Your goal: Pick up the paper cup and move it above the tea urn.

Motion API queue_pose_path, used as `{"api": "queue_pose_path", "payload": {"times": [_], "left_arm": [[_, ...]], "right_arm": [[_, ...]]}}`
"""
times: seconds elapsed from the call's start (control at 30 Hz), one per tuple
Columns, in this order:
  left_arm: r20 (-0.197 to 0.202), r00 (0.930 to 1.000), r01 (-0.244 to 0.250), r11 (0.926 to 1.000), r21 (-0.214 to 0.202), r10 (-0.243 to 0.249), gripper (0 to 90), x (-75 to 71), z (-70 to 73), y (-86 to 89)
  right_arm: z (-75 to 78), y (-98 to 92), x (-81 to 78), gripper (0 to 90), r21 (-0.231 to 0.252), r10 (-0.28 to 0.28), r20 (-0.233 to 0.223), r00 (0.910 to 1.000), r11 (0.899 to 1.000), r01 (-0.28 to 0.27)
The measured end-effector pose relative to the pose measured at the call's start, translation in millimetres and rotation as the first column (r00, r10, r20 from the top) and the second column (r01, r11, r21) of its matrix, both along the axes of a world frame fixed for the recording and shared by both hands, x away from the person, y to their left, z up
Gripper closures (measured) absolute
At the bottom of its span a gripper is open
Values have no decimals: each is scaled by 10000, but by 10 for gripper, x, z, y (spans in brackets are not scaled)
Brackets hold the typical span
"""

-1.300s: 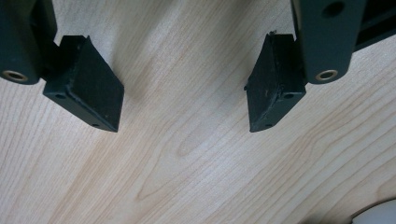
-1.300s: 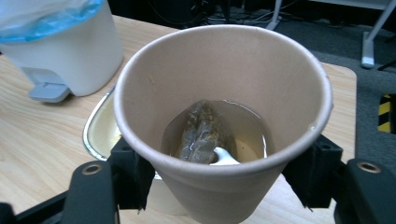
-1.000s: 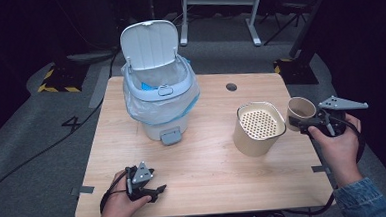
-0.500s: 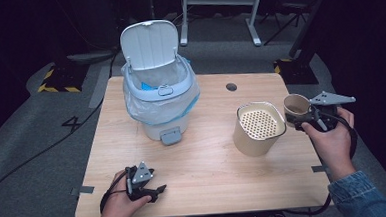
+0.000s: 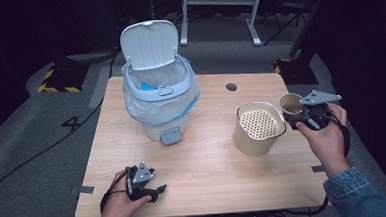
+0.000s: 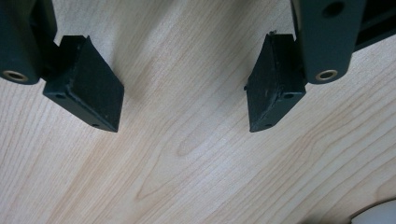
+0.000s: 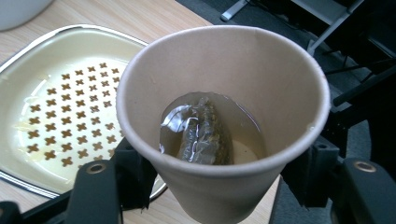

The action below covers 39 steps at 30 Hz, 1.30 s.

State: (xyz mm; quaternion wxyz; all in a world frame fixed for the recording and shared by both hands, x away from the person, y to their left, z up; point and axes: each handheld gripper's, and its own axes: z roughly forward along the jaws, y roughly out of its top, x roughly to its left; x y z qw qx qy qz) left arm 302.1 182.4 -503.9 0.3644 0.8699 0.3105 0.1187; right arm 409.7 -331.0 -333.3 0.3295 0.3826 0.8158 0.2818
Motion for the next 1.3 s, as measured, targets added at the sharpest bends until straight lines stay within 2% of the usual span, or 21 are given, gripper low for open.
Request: {"api": "queue_pose_path", "payload": {"times": [0.13,0.23,0.27,0.3,0.33,0.53,0.67,0.83,0.9,0.93,1.0,1.07,1.13,1.23,1.27,1.3], "left_arm": [[-9,10000,-2,10000,-2,2,282,-1,0,0],[-10,10000,-1,10000,-2,1,281,0,0,0],[5,10000,2,10000,1,-2,281,1,0,0],[5,10000,2,10000,-1,-2,281,1,0,0],[5,10000,2,10000,-1,-2,281,1,0,0],[-5,10000,-1,10000,-2,1,282,0,0,0],[-11,10000,-4,10000,4,4,281,-1,1,0],[2,10000,-6,10000,6,6,281,0,1,0],[-4,10000,-2,10000,-4,2,281,0,0,0],[-11,10000,-2,10000,-3,2,282,0,0,0],[-8,10000,-4,10000,3,4,281,0,1,0],[-3,10000,-6,10000,4,6,281,0,1,0],[-1,10000,0,10000,-1,0,282,0,0,0],[-4,10000,-6,10000,4,6,281,0,1,0],[-4,10000,-6,10000,5,6,281,0,1,0],[-5,10000,-2,10000,-3,2,282,0,0,0]], "right_arm": [[-10,-6,14,363,-208,13,43,10000,9998,-12],[-13,3,22,364,-689,87,153,9998,9976,-76],[-13,3,22,364,-689,87,153,9998,9976,-76],[-14,15,26,365,-946,127,190,9997,9955,-108],[-14,15,26,365,-946,127,190,9997,9955,-108],[-13,63,44,368,-1479,294,164,9994,9886,-267],[-21,110,58,368,-2052,368,179,9992,9782,-324],[-39,173,75,369,-3146,562,282,9980,9482,-445],[-45,190,83,370,-3434,646,318,9974,9379,-498],[-52,211,87,370,-3720,734,330,9968,9266,-560],[-54,221,88,370,-3770,750,303,9967,9244,-581],[-60,234,91,370,-3976,813,314,9962,9154,-622],[-68,250,94,370,-4364,887,370,9954,8975,-637],[-75,274,104,370,-5075,1150,428,9924,8582,-776],[-79,287,101,370,-5239,1134,429,9926,8485,-743],[-82,307,105,370,-5637,1257,446,9911,8222,-789]]}}
